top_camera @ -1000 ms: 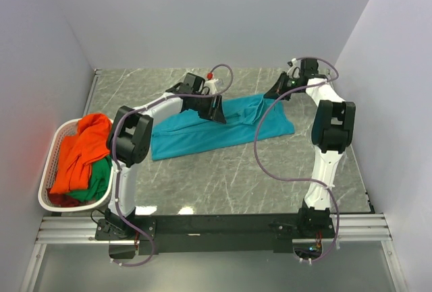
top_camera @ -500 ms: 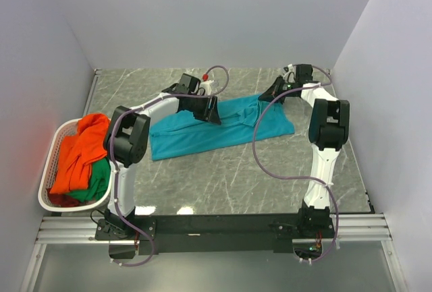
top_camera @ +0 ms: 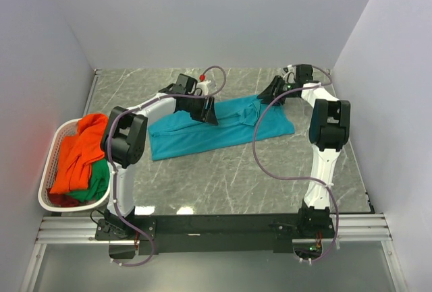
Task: Fold and stack the t-shirts
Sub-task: Fold the tshirt
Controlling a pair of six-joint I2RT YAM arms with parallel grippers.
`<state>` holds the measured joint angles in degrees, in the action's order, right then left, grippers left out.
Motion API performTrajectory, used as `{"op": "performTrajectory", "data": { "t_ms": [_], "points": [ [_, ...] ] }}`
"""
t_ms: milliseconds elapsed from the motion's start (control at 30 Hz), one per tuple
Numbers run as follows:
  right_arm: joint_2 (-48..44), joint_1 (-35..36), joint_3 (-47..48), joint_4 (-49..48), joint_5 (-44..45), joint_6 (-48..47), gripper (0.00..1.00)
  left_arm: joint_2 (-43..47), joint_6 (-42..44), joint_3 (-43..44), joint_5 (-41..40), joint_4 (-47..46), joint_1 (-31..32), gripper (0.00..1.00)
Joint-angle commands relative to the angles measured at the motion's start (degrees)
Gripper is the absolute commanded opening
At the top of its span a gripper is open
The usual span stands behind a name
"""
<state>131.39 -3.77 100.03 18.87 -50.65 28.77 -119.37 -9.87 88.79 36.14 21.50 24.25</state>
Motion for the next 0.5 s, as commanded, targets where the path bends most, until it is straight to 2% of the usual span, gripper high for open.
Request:
{"op": "performTrajectory", "data": {
  "t_ms": [0, 67, 133, 333, 467],
  "points": [
    [-7.37, -0.36, -0.97, 8.71, 0.02, -9.51, 0.45, 3.97, 1.08, -0.55, 0.77, -0.4, -0.61, 0.54],
    [-10.26, -0.1, -3.95, 13.54, 2.74, -14.26, 0.45, 4.06, 1.08, -0.46, 0.95, -0.31, -0.61, 0.54],
    [-12.38, 0.51, -7.11, 17.23, 5.11, -17.51, 0.51, 4.15, 0.9, -0.55, 1.04, -0.4, -0.78, 0.54],
    [-14.59, 2.54, -12.83, 18.48, 7.23, -19.9, 0.54, 4.5, 0.82, -1.69, 1.56, -0.49, -1.13, 0.54],
    [-13.18, 3.51, -12.67, 18.66, 7.85, -20.07, 0.54, 5.02, 0.73, -2.4, 1.3, -0.67, -1.22, 0.54]
  ]
}}
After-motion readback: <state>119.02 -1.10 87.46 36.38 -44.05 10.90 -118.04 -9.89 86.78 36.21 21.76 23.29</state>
